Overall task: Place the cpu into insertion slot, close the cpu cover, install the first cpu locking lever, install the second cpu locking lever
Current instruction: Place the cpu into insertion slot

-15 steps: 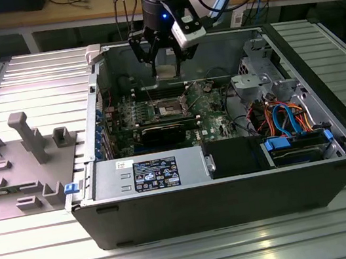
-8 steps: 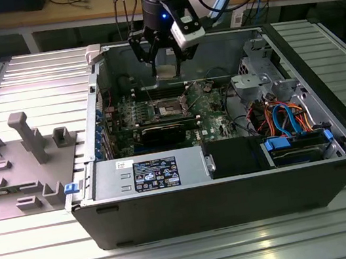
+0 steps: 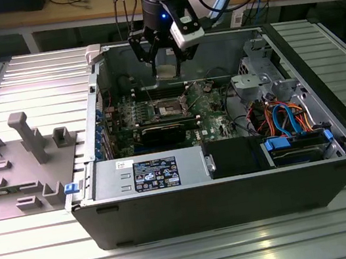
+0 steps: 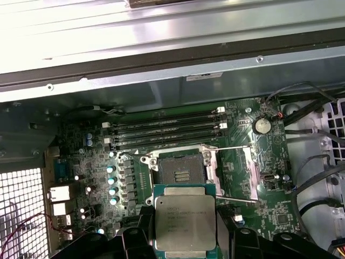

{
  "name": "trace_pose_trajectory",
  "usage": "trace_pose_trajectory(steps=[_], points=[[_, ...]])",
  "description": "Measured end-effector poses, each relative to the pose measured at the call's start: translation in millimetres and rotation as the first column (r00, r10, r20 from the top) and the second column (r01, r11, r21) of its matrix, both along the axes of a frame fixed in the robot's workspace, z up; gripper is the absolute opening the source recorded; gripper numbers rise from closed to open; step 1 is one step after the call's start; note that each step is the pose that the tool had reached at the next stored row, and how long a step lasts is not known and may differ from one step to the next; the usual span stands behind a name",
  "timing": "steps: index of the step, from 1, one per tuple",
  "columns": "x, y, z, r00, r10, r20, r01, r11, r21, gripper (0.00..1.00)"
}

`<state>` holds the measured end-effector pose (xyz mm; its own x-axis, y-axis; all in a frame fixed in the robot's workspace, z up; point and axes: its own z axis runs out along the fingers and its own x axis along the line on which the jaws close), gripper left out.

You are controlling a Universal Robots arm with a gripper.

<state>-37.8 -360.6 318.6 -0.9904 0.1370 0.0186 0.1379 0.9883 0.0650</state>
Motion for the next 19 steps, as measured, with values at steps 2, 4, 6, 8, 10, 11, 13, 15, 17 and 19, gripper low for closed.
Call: trace_pose_trajectory(steps=[2,4,6,8,10,11,13,15,17,19], points=[[0.0,0.0,0.0,1.0000,-0.005,0.0000,0.005,1.0000,0.0000,0.55],[0.0,0.0,0.0,1.0000,-0.010,-0.0001,0.010,1.0000,0.0000,0.55],[0.0,0.0,0.0,0.9999,-0.016,0.0000,0.016,0.9999,0.0000,0.55],[0.0,0.0,0.0,0.9997,-0.025,0.0000,0.025,0.9997,0.0000,0.55],[0.0,0.0,0.0,0.9994,-0.034,-0.0001,0.034,0.9994,0.0000,0.55],[0.0,0.0,0.0,0.9994,-0.036,0.0000,0.036,0.9994,0.0000,0.55],[0.0,0.0,0.0,0.9991,-0.043,0.0000,0.043,0.9991,0.0000,0.55],[0.0,0.0,0.0,0.9989,-0.047,0.0000,0.047,0.9989,0.0000,0.55],[0.0,0.0,0.0,0.9985,-0.054,0.0000,0.054,0.9985,0.0000,0.55],[0.0,0.0,0.0,0.9983,-0.058,0.0000,0.058,0.9983,0.0000,0.55]])
